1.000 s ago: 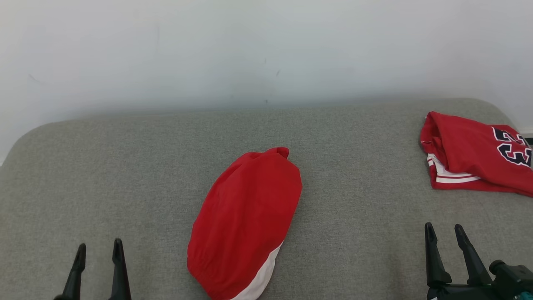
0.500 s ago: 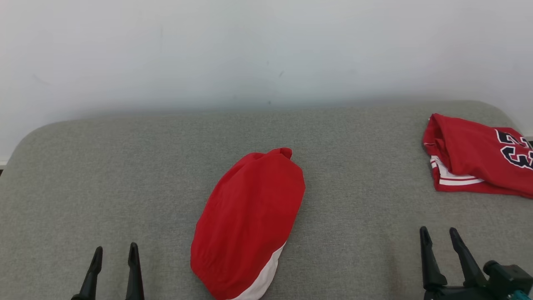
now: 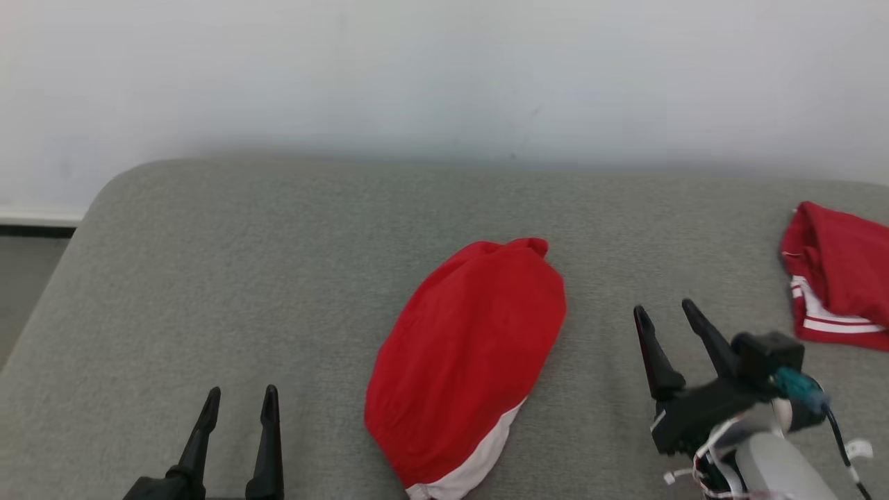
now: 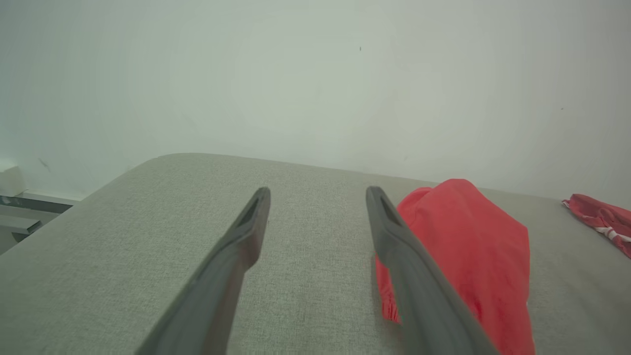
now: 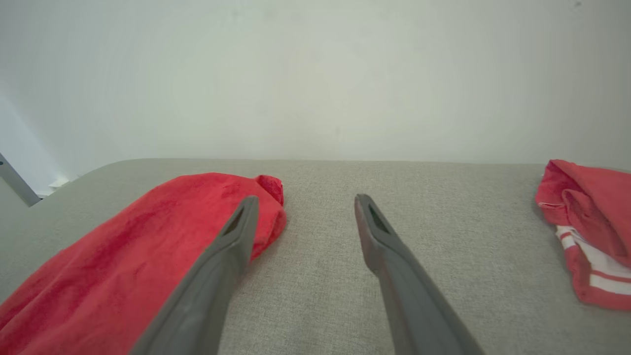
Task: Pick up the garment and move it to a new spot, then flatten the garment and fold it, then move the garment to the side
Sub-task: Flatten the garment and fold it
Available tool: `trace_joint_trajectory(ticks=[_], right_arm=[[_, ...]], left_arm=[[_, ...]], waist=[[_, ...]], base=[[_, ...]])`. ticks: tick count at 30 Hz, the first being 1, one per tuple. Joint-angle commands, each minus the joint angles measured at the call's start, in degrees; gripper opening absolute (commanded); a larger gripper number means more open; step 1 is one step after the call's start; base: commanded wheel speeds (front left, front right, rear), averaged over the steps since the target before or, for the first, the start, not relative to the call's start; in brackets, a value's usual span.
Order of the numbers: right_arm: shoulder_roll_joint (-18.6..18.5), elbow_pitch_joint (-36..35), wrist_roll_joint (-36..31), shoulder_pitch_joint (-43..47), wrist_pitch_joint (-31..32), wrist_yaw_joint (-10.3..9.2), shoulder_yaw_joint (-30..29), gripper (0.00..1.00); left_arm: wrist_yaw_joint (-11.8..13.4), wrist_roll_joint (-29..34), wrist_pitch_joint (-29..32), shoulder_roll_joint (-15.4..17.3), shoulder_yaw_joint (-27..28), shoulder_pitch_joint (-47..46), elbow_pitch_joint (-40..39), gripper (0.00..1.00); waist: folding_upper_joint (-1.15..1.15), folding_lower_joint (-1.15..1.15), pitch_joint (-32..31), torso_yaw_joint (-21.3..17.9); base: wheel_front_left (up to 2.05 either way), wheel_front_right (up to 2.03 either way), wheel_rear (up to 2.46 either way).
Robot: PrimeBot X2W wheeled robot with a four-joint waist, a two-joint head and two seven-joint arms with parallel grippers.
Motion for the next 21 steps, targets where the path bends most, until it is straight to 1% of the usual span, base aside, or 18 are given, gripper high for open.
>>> trace_joint_trajectory(ticks=[1,3,4,5,6,13,21], right_arm=[[-0.3,1.03,-0.16,-1.49,-0.14,-0.16,0.33,1.0],[-0.59,4.79,-0.16,-4.73,-0.28,-0.16,1.08,1.0],[-0.84,8.87,0.1,-7.86,-0.45,-0.16,1.73,1.0],[-0.94,10.79,0.23,-9.47,-0.68,-0.17,2.09,1.0],[-0.94,10.79,0.23,-9.47,-0.68,-0.17,2.09,1.0],[-1.25,23.61,0.73,-18.37,-1.06,-0.17,5.2,1.0],[-0.82,35.91,2.77,-24.06,-1.56,-0.17,6.09,1.0]], left_arm=[[-0.09,0.23,-0.15,-0.12,0.04,-0.89,0.34,1.0],[-0.22,0.21,-0.15,-0.22,-0.36,-1.82,0.72,1.0],[-0.39,0.16,-0.15,-0.41,-1.15,-2.55,1.11,1.0],[-0.44,0.15,-0.15,-0.47,-1.64,-3.06,1.39,1.0],[-0.44,0.15,-0.15,-0.47,-1.64,-3.06,1.39,1.0],[-0.55,-0.65,-0.15,-1.1,-4.8,-5.88,2.79,1.0],[-0.6,-1.89,-0.15,-1.41,-7.59,-8.15,3.84,1.0]], waist=[[0.0,0.0,1.96,2.85],[0.0,0.0,2.85,4.47],[0.0,0.0,3.78,6.12],[0.0,0.0,4.27,7.01],[0.0,0.0,4.27,7.01],[0.0,0.0,6.8,11.58],[0.0,0.0,8.73,14.71]], base=[[0.0,0.0,0.0],[0.0,0.0,0.0],[0.0,0.0,0.0],[0.0,0.0,0.0],[0.0,0.0,0.0],[0.0,0.0,0.0],[0.0,0.0,0.0]])
